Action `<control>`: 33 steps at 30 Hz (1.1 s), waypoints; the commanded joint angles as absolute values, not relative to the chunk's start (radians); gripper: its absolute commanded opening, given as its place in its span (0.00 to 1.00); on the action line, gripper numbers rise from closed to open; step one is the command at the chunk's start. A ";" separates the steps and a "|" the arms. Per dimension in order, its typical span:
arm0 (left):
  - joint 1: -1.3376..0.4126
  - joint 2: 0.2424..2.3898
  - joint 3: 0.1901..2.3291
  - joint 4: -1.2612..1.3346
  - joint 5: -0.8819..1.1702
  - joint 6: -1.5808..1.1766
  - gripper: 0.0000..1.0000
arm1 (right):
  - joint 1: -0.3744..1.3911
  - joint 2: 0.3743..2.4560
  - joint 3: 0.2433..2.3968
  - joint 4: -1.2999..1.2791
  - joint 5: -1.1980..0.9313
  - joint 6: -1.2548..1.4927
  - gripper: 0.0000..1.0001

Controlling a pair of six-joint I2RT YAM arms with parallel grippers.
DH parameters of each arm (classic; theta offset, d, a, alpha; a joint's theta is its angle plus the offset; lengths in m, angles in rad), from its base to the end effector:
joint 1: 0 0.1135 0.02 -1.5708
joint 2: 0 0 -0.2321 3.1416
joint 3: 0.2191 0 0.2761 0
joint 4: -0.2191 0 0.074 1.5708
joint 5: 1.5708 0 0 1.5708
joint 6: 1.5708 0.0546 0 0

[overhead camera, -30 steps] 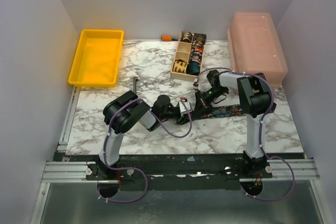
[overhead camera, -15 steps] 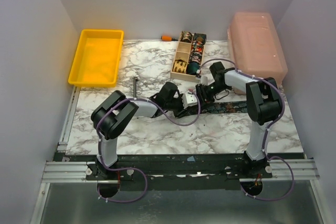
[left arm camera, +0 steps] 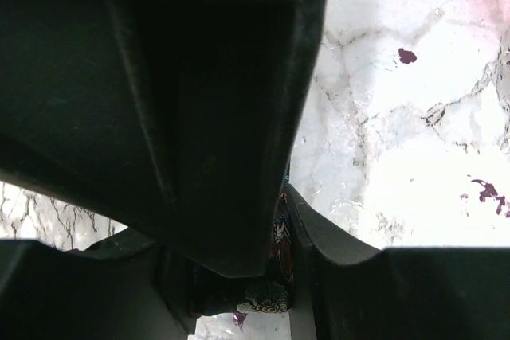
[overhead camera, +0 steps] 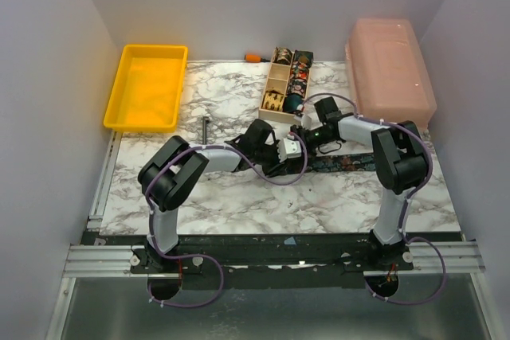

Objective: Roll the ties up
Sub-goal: Roll the tie at the center of the board.

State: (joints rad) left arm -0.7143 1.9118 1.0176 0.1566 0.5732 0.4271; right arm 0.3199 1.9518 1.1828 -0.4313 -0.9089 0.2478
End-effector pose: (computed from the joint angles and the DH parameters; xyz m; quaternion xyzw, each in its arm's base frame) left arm 0.2842 -0.2856 0.0791 0.5701 0.6764 -0.3114 0.3472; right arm 0.3478 0.1606 0.0844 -0.1126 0.8796 0.4605 0.0380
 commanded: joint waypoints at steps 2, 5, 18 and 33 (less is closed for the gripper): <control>-0.707 1.974 1.013 -0.031 0.574 0.448 0.02 | 0.335 1.981 1.140 -0.294 -0.964 0.326 0.52; -0.705 1.979 1.022 -0.041 0.575 0.443 0.02 | 0.350 1.983 1.107 -0.295 -0.946 0.298 0.38; -0.647 1.883 0.908 0.220 0.712 0.342 0.69 | 0.341 2.106 1.143 -0.452 -0.654 0.080 0.00; -0.648 1.908 0.690 0.895 0.789 0.255 0.83 | 0.340 2.108 1.155 -0.519 -0.376 0.023 0.00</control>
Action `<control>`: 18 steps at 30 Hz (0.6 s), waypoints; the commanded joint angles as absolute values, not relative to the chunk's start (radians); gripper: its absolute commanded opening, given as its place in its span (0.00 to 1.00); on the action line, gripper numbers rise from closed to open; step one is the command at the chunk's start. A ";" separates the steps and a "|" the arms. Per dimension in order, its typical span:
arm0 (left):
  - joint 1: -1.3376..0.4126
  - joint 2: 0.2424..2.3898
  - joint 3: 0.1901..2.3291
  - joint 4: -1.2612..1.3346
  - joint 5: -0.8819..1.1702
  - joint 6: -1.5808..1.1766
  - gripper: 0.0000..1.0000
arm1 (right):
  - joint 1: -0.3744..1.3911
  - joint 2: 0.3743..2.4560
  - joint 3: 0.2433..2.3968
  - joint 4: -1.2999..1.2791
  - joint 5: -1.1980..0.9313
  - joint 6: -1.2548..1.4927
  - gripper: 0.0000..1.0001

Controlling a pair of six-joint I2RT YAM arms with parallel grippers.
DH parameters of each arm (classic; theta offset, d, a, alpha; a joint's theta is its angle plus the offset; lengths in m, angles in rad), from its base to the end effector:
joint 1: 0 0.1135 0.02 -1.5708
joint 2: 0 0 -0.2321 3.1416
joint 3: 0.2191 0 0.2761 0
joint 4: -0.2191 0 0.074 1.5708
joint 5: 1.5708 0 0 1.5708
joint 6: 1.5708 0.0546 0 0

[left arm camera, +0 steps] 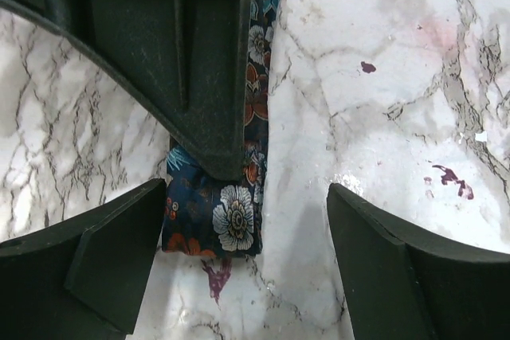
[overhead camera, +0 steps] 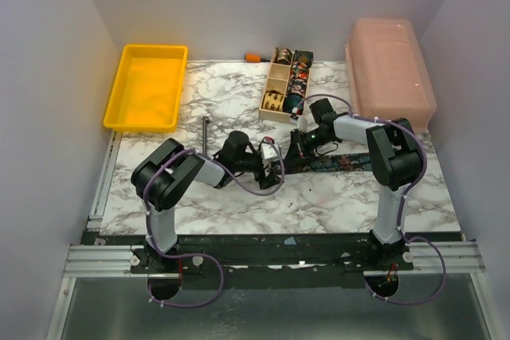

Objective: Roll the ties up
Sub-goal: Roll the tie at the center of the board.

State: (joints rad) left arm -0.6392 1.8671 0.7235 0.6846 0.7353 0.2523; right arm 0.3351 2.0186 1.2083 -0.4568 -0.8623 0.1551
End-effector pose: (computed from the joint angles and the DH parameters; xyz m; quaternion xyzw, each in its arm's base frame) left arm 0.2644 -0.2422 0.0643 0.5129 0.6334 -0.3943 0.4246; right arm 0.3476 0.1649 0.0643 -0.1437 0.8887 0.4341 0.0331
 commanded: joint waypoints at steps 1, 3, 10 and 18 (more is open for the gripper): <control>-0.651 1.923 0.683 0.932 0.781 0.250 0.82 | 0.340 2.110 1.157 -0.523 -0.370 0.025 0.00; -0.661 1.952 0.677 0.992 0.761 0.226 0.78 | 0.339 2.112 1.158 -0.526 -0.372 0.021 0.00; -0.707 2.063 0.684 1.114 0.644 0.178 0.56 | 0.325 2.156 1.194 -0.570 -0.420 -0.032 0.00; -0.723 2.036 0.639 1.100 0.539 0.143 0.54 | 0.307 2.168 1.211 -0.594 -0.398 -0.060 0.00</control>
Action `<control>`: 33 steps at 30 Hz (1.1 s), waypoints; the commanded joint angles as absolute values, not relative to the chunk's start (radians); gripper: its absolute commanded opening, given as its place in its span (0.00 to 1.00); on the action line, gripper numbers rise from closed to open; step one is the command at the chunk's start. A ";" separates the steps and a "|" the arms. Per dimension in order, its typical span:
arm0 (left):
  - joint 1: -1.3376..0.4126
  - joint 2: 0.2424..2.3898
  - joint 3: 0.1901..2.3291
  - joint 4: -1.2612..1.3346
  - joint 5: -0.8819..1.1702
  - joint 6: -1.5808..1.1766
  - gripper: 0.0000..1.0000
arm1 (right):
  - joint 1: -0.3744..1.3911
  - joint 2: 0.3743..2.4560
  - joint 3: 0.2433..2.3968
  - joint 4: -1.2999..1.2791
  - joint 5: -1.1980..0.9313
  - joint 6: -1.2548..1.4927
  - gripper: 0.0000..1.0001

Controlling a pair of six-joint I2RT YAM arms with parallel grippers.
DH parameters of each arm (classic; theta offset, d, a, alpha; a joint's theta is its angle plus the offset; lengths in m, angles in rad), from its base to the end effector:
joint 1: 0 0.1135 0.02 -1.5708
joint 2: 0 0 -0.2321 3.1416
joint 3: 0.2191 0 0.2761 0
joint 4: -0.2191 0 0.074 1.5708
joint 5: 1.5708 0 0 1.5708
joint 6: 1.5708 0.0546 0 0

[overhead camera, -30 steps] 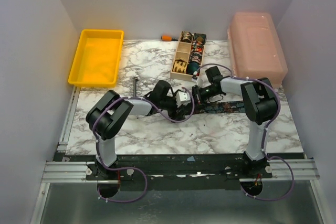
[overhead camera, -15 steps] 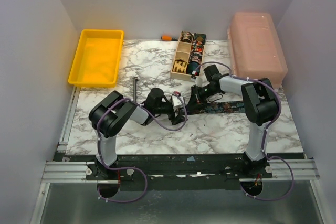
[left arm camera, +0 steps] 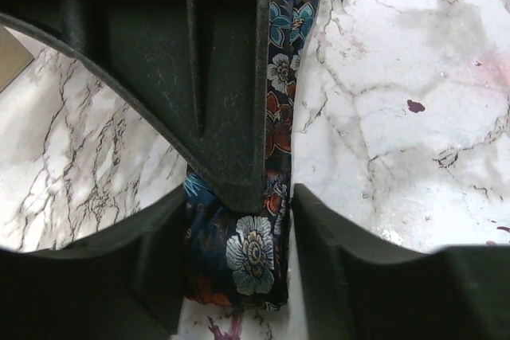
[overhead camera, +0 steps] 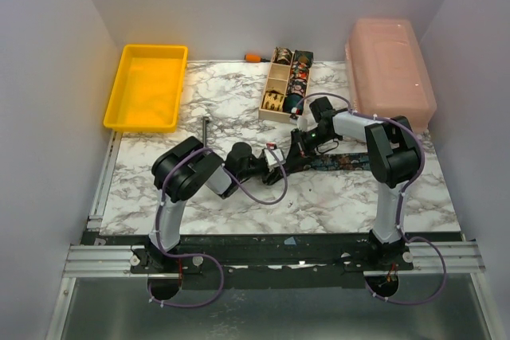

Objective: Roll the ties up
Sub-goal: Roll the tie at the center of the board.

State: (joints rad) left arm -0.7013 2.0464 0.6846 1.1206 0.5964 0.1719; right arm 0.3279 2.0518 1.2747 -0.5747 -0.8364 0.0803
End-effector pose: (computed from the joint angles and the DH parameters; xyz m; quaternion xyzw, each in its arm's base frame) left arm 0.2527 -0.2535 0.0402 0.4824 0.6051 -0.3775 0.5086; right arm 0.3520 0.1626 0.0651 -0.1562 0.8959 0.4155 0.0160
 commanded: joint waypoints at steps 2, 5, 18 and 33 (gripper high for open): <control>-0.721 2.022 0.629 1.083 0.541 0.143 0.55 | 0.303 2.171 1.207 -0.596 -0.398 -0.061 0.00; -0.723 2.029 0.633 1.072 0.539 0.146 0.55 | 0.302 2.184 1.210 -0.590 -0.396 -0.050 0.00; -0.719 1.989 0.592 1.083 0.480 0.121 0.75 | 0.301 2.186 1.212 -0.611 -0.413 -0.077 0.00; -0.718 1.936 0.713 0.729 0.608 0.245 0.12 | 0.301 2.181 1.232 -0.647 -0.435 -0.083 0.00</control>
